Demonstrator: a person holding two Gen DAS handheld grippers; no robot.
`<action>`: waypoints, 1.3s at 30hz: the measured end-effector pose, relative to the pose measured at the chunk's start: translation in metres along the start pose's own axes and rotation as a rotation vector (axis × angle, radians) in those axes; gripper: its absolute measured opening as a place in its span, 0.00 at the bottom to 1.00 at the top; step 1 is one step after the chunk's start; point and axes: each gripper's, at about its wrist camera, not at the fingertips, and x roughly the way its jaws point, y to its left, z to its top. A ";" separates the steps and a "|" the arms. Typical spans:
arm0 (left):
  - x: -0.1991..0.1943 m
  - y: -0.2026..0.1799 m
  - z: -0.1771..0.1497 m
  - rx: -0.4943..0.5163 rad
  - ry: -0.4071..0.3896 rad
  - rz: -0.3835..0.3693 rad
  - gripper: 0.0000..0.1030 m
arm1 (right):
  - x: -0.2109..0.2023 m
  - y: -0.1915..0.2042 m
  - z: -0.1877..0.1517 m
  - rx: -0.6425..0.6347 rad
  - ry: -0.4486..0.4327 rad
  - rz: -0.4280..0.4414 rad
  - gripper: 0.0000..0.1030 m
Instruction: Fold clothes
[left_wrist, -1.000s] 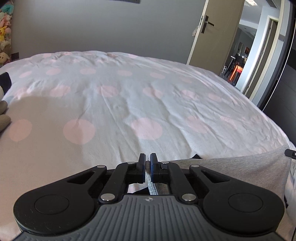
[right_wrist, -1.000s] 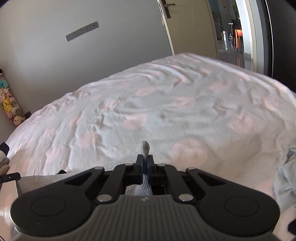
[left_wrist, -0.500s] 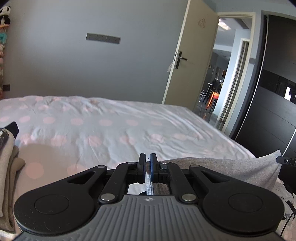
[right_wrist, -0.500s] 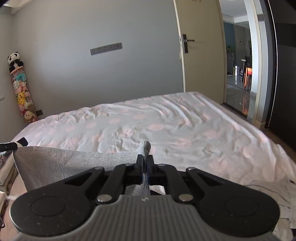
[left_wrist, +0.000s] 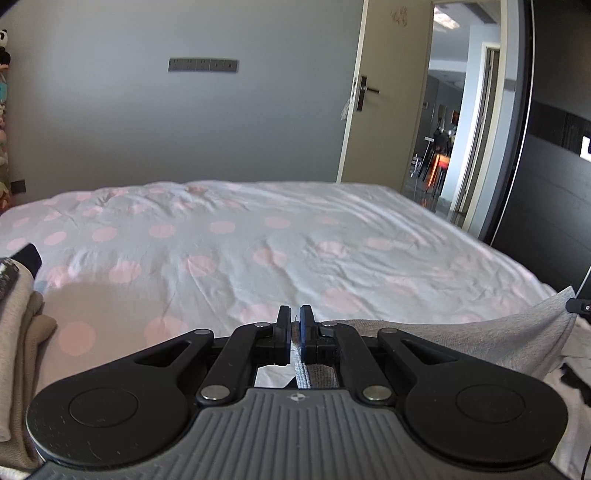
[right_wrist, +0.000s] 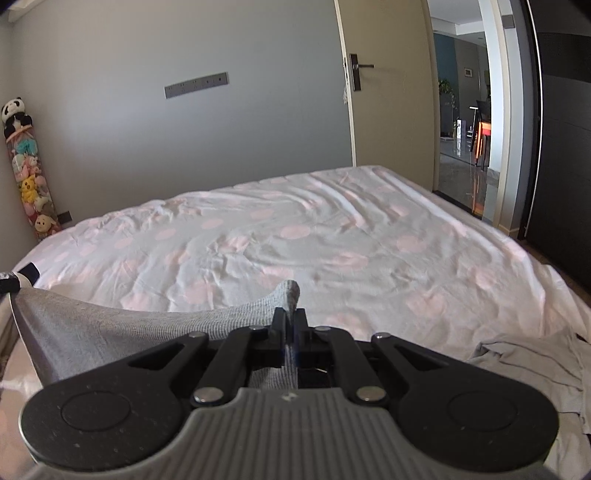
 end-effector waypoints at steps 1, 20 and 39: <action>0.012 0.002 -0.003 0.003 0.013 0.007 0.03 | 0.012 -0.002 -0.004 0.001 0.009 -0.005 0.05; 0.163 0.017 -0.059 0.045 0.265 0.106 0.03 | 0.174 -0.032 -0.051 0.100 0.165 -0.063 0.14; -0.003 0.001 -0.118 -0.023 0.310 -0.009 0.20 | 0.047 -0.006 -0.088 0.108 0.278 0.061 0.46</action>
